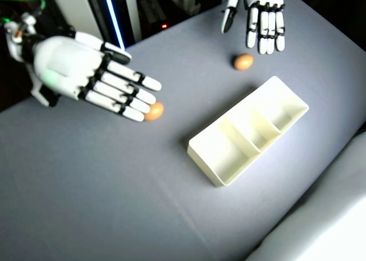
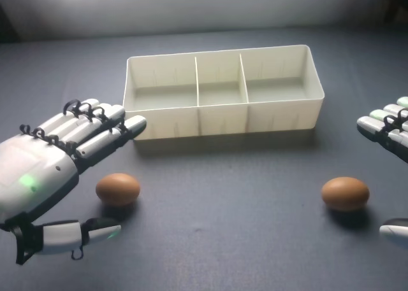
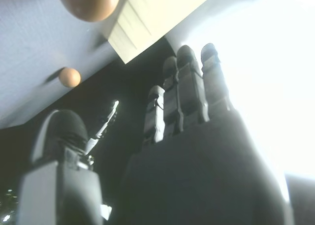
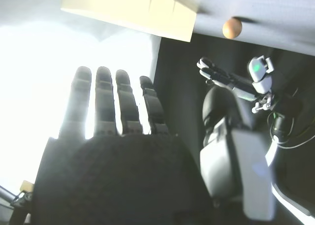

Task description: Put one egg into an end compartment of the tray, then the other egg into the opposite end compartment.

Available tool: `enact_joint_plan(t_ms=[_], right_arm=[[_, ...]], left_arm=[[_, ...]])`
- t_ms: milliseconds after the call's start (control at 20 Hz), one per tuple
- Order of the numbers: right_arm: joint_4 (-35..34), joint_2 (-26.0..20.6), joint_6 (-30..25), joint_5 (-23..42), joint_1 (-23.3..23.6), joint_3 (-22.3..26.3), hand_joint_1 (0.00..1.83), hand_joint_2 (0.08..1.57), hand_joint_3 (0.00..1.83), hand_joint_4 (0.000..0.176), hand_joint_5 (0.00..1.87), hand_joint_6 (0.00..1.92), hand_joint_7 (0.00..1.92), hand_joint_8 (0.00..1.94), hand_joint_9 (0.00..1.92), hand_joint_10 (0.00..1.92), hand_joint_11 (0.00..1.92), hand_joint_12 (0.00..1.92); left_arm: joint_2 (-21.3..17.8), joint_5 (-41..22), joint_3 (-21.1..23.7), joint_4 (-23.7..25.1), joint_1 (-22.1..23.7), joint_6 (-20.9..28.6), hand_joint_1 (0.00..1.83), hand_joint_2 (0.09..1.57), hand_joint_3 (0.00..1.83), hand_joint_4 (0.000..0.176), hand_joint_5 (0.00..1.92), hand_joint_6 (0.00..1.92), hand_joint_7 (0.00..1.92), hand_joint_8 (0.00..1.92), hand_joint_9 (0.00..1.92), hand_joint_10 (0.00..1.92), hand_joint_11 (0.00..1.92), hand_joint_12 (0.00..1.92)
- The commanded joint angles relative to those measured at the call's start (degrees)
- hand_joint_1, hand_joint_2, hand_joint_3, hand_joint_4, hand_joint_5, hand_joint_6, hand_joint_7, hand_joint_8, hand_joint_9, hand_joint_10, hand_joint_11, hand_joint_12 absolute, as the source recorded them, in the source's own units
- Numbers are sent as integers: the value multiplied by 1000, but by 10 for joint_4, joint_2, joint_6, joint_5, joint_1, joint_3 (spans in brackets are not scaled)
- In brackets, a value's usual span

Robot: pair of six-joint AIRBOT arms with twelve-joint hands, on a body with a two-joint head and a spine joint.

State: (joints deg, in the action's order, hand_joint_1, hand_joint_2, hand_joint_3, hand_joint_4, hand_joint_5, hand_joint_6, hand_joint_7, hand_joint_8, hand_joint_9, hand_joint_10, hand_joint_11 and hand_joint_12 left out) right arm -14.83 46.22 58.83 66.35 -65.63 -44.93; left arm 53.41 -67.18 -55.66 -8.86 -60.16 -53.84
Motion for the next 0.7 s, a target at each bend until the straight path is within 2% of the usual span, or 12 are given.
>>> enact_joint_plan(t_ms=[0,50,150,350,400,450,500,650], right_arm=[[4,1,-1,69,3,-2,430,1087,52,0,0,0,0,0,0,0,0,0],[4,2,-1,69,3,-2,441,1082,46,0,0,0,0,0,0,0,0,0],[3,3,-2,69,2,-3,459,1078,40,0,0,0,0,0,0,0,0,0],[2,7,-9,69,2,-7,414,1094,39,0,0,0,0,0,0,0,0,0],[2,7,-10,69,2,-7,405,1100,40,0,0,0,0,0,0,0,0,0],[2,7,-11,69,2,-7,402,1101,40,0,0,0,0,0,0,0,0,0],[2,7,-14,69,1,-7,389,1108,41,0,0,0,0,0,0,0,0,0],[2,8,-18,70,1,-8,377,1108,38,0,0,0,0,0,0,0,0,0]], left_arm=[[1,-66,-2,3,5,2,762,1030,35,135,0,0,0,0,0,0,0,0],[1,-65,-2,3,5,2,747,1035,33,142,0,0,0,0,0,0,0,0],[4,-59,-6,3,6,2,768,1038,29,140,0,0,0,0,0,0,0,0],[24,3,-30,1,28,3,831,1095,42,86,40,14,15,5,7,3,27,13],[31,20,-39,-1,36,4,815,1156,0,77,74,5,49,0,43,14,5,312],[39,35,-47,-1,44,5,838,1153,0,76,123,11,108,8,104,43,0,839],[47,54,-56,-1,53,5,857,1150,0,62,187,17,173,12,158,78,0,1122],[61,91,-73,-3,63,5,887,1187,4,41,256,25,243,17,208,124,0,1272]])
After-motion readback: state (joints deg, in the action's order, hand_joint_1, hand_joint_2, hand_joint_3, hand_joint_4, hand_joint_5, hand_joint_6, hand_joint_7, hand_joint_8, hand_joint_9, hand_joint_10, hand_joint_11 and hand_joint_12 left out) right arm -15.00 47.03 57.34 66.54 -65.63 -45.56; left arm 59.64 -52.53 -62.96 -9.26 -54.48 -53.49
